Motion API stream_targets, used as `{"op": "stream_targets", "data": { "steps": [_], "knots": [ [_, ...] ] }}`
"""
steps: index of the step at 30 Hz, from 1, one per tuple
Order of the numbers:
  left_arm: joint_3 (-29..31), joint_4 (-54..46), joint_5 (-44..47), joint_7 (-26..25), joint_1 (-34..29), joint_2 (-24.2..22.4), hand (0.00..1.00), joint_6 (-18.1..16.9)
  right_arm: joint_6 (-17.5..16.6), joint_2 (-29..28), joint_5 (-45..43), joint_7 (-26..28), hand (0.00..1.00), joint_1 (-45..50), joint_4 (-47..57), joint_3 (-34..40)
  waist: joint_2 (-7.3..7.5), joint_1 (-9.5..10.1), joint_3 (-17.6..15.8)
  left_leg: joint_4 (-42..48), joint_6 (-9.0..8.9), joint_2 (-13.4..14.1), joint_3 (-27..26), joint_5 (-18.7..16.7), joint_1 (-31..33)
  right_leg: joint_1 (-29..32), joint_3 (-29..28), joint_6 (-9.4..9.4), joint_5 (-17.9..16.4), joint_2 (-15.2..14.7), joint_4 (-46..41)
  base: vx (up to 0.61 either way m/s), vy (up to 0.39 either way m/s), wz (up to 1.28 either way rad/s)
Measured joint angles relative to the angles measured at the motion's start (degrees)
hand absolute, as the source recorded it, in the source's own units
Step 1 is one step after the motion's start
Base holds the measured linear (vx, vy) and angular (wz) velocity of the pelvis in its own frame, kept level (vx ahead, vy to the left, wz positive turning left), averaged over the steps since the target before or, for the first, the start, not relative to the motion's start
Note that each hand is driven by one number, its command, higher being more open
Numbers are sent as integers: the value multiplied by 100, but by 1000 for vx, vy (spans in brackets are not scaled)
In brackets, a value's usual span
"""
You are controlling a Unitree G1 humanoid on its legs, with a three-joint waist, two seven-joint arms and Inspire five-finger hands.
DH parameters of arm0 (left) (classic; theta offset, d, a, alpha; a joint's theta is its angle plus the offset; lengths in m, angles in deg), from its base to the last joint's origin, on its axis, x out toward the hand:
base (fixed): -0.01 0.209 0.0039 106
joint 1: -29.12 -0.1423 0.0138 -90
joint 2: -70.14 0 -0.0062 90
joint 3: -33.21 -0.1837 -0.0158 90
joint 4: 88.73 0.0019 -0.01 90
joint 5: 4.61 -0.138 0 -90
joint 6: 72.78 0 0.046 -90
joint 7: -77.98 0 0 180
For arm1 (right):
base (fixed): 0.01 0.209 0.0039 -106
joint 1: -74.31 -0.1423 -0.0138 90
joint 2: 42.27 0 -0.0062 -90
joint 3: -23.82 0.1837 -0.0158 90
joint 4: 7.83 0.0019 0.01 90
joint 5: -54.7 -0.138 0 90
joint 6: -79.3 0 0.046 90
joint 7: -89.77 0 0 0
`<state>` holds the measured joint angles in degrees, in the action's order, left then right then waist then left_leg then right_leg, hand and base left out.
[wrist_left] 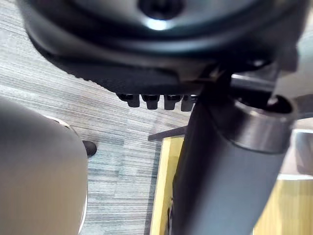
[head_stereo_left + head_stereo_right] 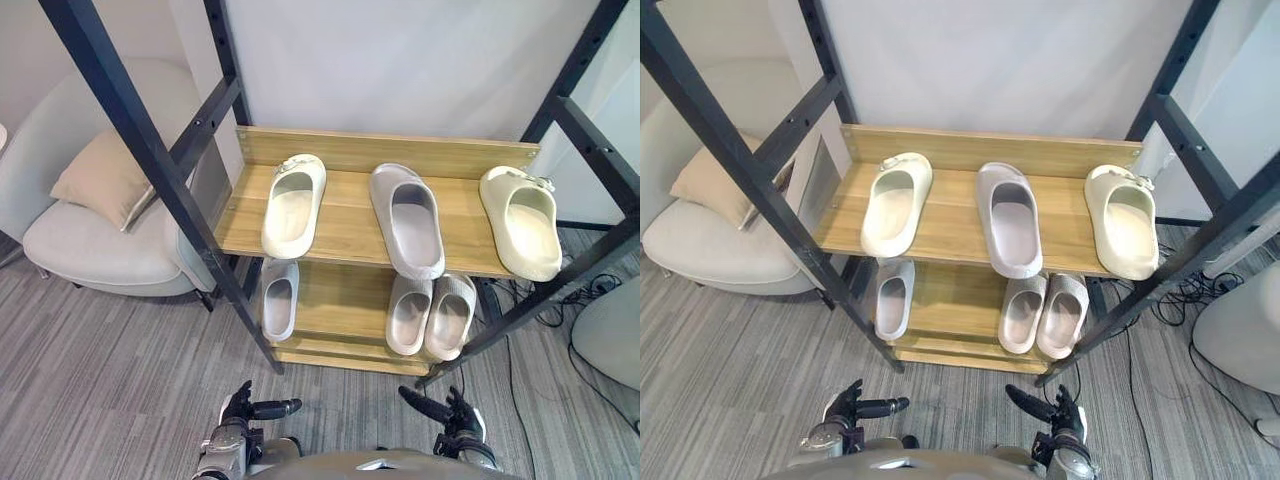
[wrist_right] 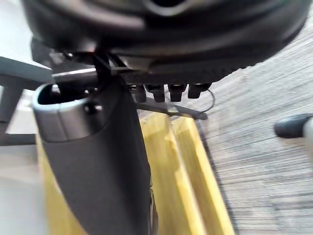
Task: Organize the slippers on the shoe rack
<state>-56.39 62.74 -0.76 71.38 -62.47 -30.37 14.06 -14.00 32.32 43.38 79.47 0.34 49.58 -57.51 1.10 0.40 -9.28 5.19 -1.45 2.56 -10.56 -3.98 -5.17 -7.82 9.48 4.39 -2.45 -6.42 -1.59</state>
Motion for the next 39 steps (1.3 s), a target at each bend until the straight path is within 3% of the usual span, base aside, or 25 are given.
{"op": "stream_targets", "data": {
  "steps": [6,13,17,23,26,39],
  "knots": [
    [-398,1,-144,-58,-8,58,100,-6,-80,-176,55,-121,100,777,2209,-80,18,-160,15,-125,-17,-11,-131,2,-92,6,-196,19,109,28,157,7,8,-18],
    [-704,7,-346,-114,15,77,100,-13,-246,-513,235,-204,100,1273,3501,-139,-1,-246,29,-197,-9,0,-74,6,-196,-89,-245,9,129,61,267,46,-14,-6],
    [-1023,66,-422,-215,27,88,100,-57,-274,-549,627,-471,100,1623,4267,-551,-37,-335,50,-255,-17,12,-125,1,-291,-117,-314,6,127,75,261,8,-3,-8],
    [-1501,74,-471,-321,68,110,100,-112,-482,-523,1040,-661,100,1767,4967,-1092,-67,-398,64,-329,-111,7,-309,-62,-391,38,-529,21,72,57,32,-15,13,-18],
    [-1796,74,-568,-364,116,108,100,-170,-634,-480,1239,-749,100,1992,5400,-1363,-63,-418,65,-345,-64,-38,-315,-32,-389,93,-537,55,42,13,-60,-2,6,-3],
    [-2096,188,-685,-455,208,103,100,-265,-880,-61,2478,-1140,100,2109,5884,-2217,-34,-444,91,-345,-22,-92,-123,-10,-390,74,-370,77,-103,-55,-226,5,-20,8]
  ]
}}
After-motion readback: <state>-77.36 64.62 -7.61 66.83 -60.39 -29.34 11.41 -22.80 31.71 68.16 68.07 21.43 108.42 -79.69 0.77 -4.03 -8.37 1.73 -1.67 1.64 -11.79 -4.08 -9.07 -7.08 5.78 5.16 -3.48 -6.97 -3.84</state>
